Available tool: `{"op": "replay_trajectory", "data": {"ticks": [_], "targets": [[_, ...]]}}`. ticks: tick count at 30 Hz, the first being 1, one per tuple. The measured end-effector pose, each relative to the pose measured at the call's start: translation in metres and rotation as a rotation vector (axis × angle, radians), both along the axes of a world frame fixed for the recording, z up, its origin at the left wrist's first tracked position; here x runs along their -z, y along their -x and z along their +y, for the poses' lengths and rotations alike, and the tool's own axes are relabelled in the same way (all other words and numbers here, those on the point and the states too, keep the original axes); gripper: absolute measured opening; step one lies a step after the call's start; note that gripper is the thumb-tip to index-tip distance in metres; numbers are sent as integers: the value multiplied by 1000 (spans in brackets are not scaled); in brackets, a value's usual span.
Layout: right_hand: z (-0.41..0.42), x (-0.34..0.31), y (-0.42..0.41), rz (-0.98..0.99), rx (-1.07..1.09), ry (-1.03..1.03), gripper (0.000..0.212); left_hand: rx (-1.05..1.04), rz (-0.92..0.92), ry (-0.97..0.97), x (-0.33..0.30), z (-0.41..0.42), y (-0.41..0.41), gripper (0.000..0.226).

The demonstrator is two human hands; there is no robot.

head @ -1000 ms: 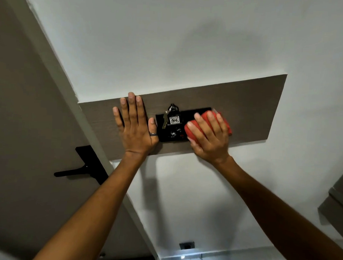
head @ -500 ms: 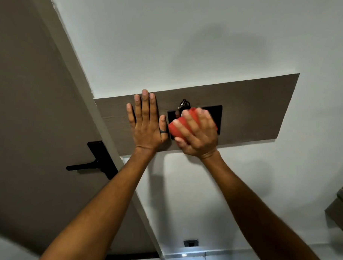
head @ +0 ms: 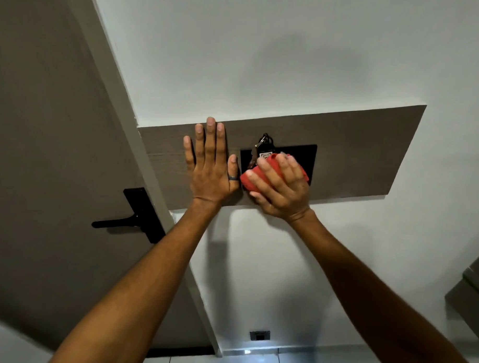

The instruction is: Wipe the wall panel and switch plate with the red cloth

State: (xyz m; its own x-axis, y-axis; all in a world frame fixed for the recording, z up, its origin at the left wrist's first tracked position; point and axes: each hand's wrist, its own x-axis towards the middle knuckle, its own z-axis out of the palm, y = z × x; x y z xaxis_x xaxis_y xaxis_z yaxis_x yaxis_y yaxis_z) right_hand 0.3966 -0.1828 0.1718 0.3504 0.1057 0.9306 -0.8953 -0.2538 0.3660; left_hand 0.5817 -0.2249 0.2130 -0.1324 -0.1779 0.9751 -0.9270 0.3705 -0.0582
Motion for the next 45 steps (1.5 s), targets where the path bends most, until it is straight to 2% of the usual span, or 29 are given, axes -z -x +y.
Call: {"op": "replay_trajectory", "data": {"ticks": [3,4,6,7,8,11,12,15,16,19,20,23,24,25,27,29,33,39,45], "targets": [[6,2,-25,-340,21,-71,44,5,13,11,-1,-1,0,65],[6,6,-33,-322,30,-36,43,12,4,13,-1,0,0,65],[3,2,-18,-55,-3,-12,43,3,-7,18,0,2,1,65],[3,-1,-7,6,-19,-16,43,-7,-9,20,0,1,1,64],[3,1,-4,-33,-33,-22,44,-13,-6,16,2,2,1,64],[0,7,-45,-394,33,-53,41,0,8,9,-3,2,2,63],[-1,9,-55,-403,42,-49,40,0,3,12,-4,4,3,63],[1,4,-22,-100,-15,-35,42,-7,-6,23,-2,2,1,63],[-1,3,-6,-87,-28,-23,44,-10,-5,24,-1,1,0,63],[1,8,-14,-384,13,-55,44,-4,0,42,-3,1,3,63],[-1,11,-23,-397,10,-47,44,-6,-2,41,-3,1,2,64],[2,18,0,-72,-29,-48,44,-19,-5,31,-1,0,-1,63],[3,18,17,-42,-23,-49,44,-21,1,35,-1,1,0,63],[6,19,28,-110,-13,-75,44,-18,6,38,-1,1,2,63],[13,18,34,-402,6,-136,42,-9,1,47,-2,1,3,63],[9,2,24,-506,21,-115,43,-22,-4,42,-2,1,4,63],[-2,-35,14,-386,17,-104,45,-18,8,42,-1,0,1,65],[20,18,39,-229,54,-145,42,-28,-1,48,4,0,5,66],[1,-31,25,-355,1,-118,43,-23,8,57,1,-3,4,66]]}}
